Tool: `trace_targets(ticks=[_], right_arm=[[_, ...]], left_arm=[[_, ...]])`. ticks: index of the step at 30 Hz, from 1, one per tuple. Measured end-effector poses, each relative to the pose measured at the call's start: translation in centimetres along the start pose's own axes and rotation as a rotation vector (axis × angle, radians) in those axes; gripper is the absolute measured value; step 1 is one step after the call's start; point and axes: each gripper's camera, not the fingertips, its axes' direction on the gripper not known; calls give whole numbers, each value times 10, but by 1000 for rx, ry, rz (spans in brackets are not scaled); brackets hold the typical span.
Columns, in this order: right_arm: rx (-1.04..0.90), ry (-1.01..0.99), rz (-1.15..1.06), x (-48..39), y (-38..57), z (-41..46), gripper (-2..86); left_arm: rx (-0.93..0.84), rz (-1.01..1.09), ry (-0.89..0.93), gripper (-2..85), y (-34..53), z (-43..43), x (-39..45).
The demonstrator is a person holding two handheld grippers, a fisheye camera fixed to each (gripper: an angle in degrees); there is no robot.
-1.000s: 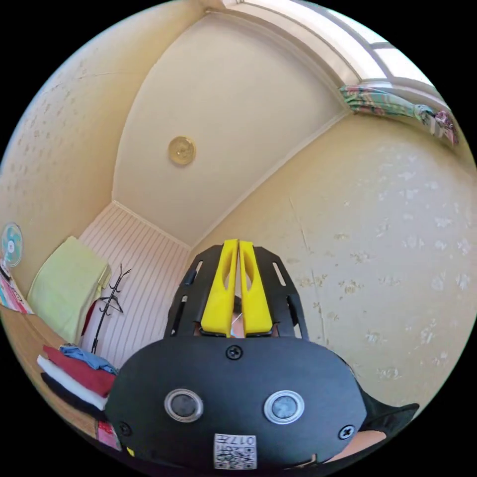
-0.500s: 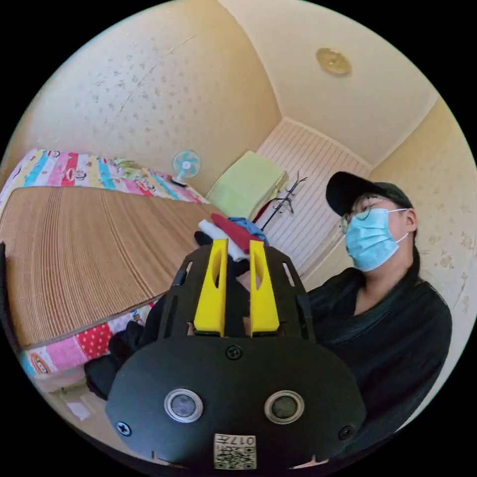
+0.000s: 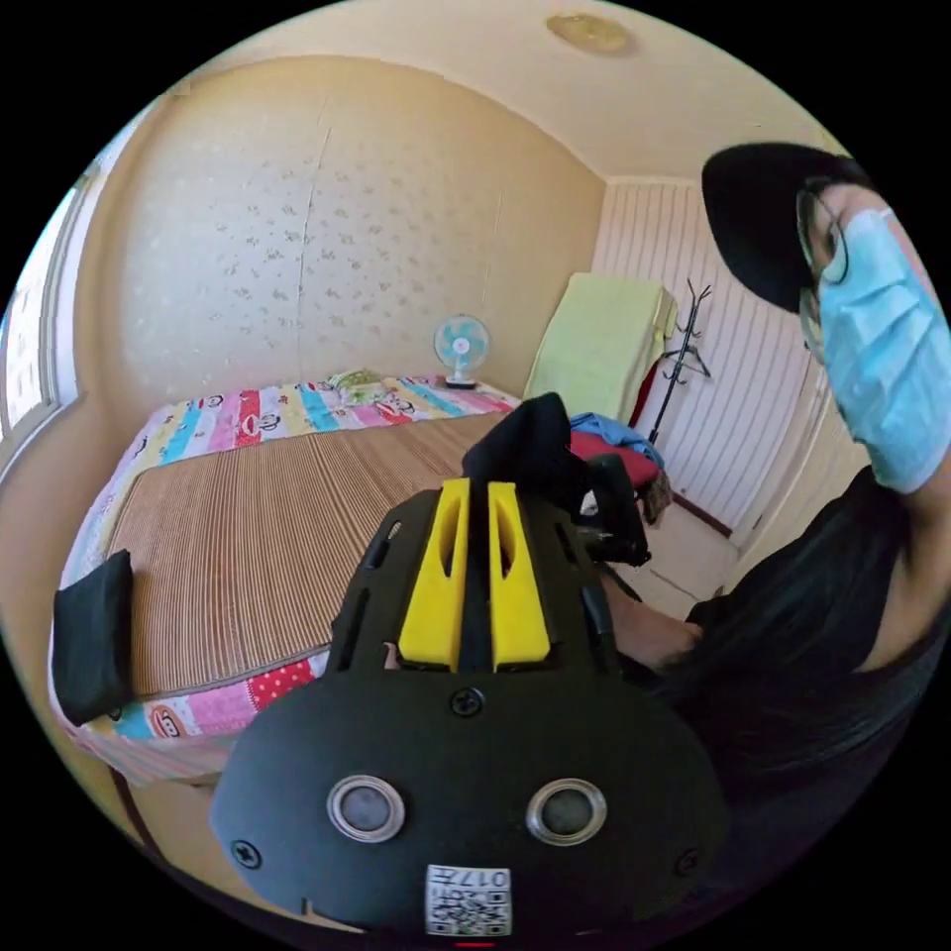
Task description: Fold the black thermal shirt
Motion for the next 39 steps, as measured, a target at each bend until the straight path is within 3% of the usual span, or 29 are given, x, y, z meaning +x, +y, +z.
trace_targets(ticks=[4, 8, 16, 21, 25, 30, 33, 36, 37, 39], right_arm=[[198, -127, 46, 29, 8, -75, 36], [351, -192, -53, 3, -4, -126, 30], [504, -446, -4, 3, -24, -143, 21], [515, -421, -46, -14, -40, -147, 19], [548, -462, -65, -23, -50, -155, 19], [574, -394, -77, -40, -61, -170, 19], [599, -369, -73, -45, -65, -175, 19], [614, -379, -76, -52, -66, -170, 20], [618, -384, -71, -53, -66, -167, 20], [617, -383, -53, -50, -65, -165, 21]], left_arm=[[134, -208, 128, 37, 0, -23, -81], [-23, -271, 270, 57, 1, 8, -116], [-206, -299, 241, 115, 57, 43, -109], [-200, -236, 389, 145, 74, 51, -91], [-238, -40, 473, 191, 66, 48, -58], [-151, 28, 540, 216, 52, 14, -33], [-242, 34, 353, 202, 56, 22, -12], [-279, -29, 47, 72, 70, 33, -13], [-197, -43, 57, 21, 71, 19, -22], [-23, -84, 164, 10, 68, -16, -43]])
